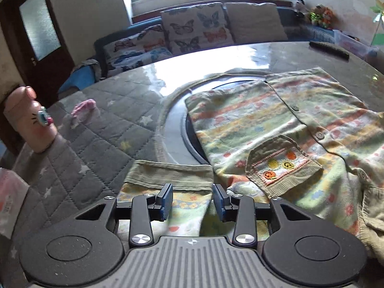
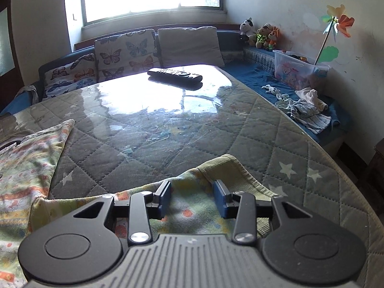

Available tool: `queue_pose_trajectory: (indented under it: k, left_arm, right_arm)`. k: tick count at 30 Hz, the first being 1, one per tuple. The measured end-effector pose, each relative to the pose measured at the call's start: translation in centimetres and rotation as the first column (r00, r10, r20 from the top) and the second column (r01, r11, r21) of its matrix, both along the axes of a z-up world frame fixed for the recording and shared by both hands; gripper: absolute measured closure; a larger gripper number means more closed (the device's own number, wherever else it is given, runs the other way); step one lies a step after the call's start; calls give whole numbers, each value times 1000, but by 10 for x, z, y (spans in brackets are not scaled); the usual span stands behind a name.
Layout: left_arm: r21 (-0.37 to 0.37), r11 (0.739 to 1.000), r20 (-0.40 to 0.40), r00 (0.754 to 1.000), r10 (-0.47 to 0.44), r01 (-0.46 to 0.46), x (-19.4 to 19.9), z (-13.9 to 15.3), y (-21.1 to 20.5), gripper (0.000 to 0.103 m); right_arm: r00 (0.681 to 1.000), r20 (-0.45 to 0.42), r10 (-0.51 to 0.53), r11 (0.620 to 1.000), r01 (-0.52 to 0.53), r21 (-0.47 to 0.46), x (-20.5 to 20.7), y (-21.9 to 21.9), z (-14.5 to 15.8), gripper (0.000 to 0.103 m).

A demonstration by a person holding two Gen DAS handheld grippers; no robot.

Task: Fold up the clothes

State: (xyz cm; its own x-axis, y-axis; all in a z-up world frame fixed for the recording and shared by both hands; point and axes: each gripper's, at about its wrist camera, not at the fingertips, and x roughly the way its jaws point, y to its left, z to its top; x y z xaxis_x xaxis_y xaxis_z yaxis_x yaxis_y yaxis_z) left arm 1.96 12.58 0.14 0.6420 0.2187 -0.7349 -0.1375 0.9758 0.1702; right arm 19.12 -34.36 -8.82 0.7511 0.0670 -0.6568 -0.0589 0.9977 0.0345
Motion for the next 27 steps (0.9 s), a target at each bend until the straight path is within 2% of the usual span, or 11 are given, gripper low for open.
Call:
queue_pose_trajectory:
  k: [5, 6, 7, 8, 10, 13, 16, 20, 23, 27]
  left_arm:
    - [2, 1000, 0, 1000, 4, -4, 3, -5, 3, 66]
    - [1, 1000, 2, 1000, 7, -7, 3, -6, 4, 73]
    - [0, 1000, 5, 1000, 9, -9, 3, -6, 5, 90]
    - [2, 1000, 10, 1000, 13, -13, 3, -6, 6, 95]
    - [9, 999, 38, 999, 34, -34, -3, -4, 8, 100]
    - [-10, 993, 111, 987, 114, -114, -21, 11, 22, 101]
    - [-35, 972, 167, 958, 233, -231, -45, 26, 43, 101]
    - [-51, 924, 215, 900, 380, -378, -83, 40, 70, 101]
    - [-58, 887, 214, 862, 459, -458, -107, 41, 83, 101]
    - [-50, 844, 179, 826, 534, -535, -129, 30, 90, 103]
  right_arm:
    - [1000, 3, 0, 1000, 0, -4, 0, 3, 0, 59]
    - [1000, 4, 0, 1000, 0, -6, 0, 3, 0, 59]
    - [1000, 4, -1, 1000, 1, -7, 0, 3, 0, 59]
    - [1000, 4, -1, 1000, 1, -8, 0, 3, 0, 59]
    - [1000, 3, -2, 1000, 2, -7, -1, 3, 0, 58]
    - [1000, 2, -3, 1000, 3, -6, -2, 3, 0, 58]
    - [1000, 2, -4, 1000, 4, -6, -4, 3, -1, 58]
    - [1000, 1, -7, 1000, 7, -1, -6, 2, -1, 57]
    - [1000, -1, -7, 1000, 7, 3, -8, 2, -1, 56]
    - [1000, -5, -2, 1000, 2, 2, -11, 2, 0, 52]
